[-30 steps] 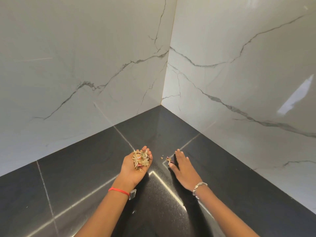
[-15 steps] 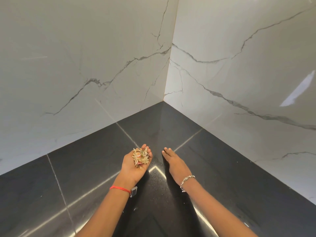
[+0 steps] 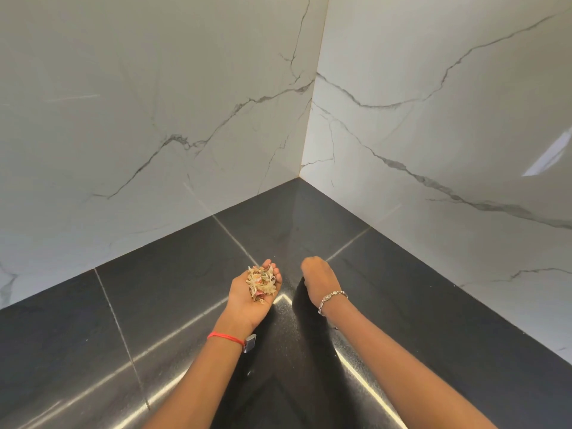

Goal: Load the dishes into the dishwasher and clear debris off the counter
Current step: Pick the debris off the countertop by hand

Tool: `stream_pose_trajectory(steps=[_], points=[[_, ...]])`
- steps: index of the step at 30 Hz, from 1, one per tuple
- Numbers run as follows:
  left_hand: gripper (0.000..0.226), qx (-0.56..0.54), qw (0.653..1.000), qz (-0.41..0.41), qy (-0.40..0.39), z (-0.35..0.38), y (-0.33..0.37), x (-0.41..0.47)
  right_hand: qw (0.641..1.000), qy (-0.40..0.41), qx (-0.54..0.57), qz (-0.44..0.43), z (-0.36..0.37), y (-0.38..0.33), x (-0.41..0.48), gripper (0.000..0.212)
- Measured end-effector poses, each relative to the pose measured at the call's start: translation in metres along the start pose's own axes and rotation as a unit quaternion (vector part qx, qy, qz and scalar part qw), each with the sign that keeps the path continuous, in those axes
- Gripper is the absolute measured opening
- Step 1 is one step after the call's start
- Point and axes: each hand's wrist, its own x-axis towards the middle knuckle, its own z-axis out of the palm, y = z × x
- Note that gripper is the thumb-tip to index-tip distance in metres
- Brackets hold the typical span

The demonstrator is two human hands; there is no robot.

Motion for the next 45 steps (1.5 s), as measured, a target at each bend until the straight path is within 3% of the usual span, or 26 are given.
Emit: stream_pose_trajectory(steps=[2,4,6,8,10,14,16,18,21,25,28,32,34,35,37,40,42,45], points=[[0.037,-0.003,1.000,-0.002,0.001,0.000,-0.001,0.001,0.997,0.012,0.068,0.042,0.001,0.003,0.010,0.013],[0.037,0.001,1.000,-0.001,0.003,-0.001,0.001,0.003,0.971,0.025,0.206,0.119,-0.003,0.014,0.019,0.011],[0.037,0.008,1.000,0.000,0.007,-0.002,0.003,0.005,0.892,0.024,0.412,0.184,-0.017,0.021,0.015,0.010],[0.037,0.002,1.000,-0.001,0.010,-0.004,0.003,0.009,0.808,-0.014,0.563,0.173,-0.035,0.021,0.005,0.010],[0.037,-0.011,1.000,-0.001,0.008,-0.005,0.002,0.014,0.789,-0.048,0.603,0.106,-0.051,0.010,-0.007,0.011],[0.035,-0.012,1.000,-0.002,-0.014,0.001,0.000,0.018,0.878,-0.033,0.477,-0.007,-0.058,-0.028,-0.024,0.013],[0.046,0.013,1.000,0.003,-0.027,0.002,-0.002,0.018,0.923,-0.012,0.384,-0.036,-0.052,-0.042,-0.026,0.014],[0.054,0.031,0.999,0.007,-0.031,-0.001,-0.002,0.021,0.936,0.004,0.349,-0.038,-0.048,-0.050,-0.026,0.019],[0.040,0.035,0.999,0.003,-0.017,-0.006,0.001,0.026,0.944,0.040,0.325,-0.037,-0.048,-0.057,-0.026,0.028],[0.058,0.030,0.999,0.001,-0.020,-0.004,-0.002,0.024,0.945,0.089,0.313,-0.041,-0.048,-0.064,-0.025,0.021],[0.056,0.036,0.999,0.011,-0.018,-0.002,-0.003,0.022,0.926,0.092,0.361,-0.057,-0.046,-0.063,-0.023,0.019],[0.036,-0.007,1.000,0.004,-0.007,0.001,-0.003,0.021,0.855,0.060,0.513,-0.037,-0.049,-0.049,-0.019,0.021],[0.034,-0.045,0.999,-0.005,-0.024,0.002,-0.002,0.020,0.813,0.081,0.576,0.003,-0.045,-0.033,-0.009,0.020],[0.033,-0.059,0.998,-0.010,-0.029,0.000,0.000,0.020,0.823,0.105,0.558,0.026,-0.039,-0.023,-0.003,0.020],[0.033,-0.064,0.998,-0.008,-0.019,-0.004,0.003,0.019,0.892,0.114,0.434,0.055,-0.021,-0.001,0.008,0.026],[0.035,-0.063,0.998,0.007,-0.011,-0.008,0.010,0.012,0.962,-0.038,0.264,0.053,0.014,0.018,0.011,0.046],[0.036,-0.061,0.998,0.021,-0.008,-0.013,0.016,0.005,0.983,-0.098,0.153,0.028,0.033,0.016,0.006,0.064],[0.035,-0.065,0.997,0.042,-0.003,-0.023,0.029,-0.006,0.993,-0.076,0.093,-0.018,0.047,-0.008,-0.001,0.077]])
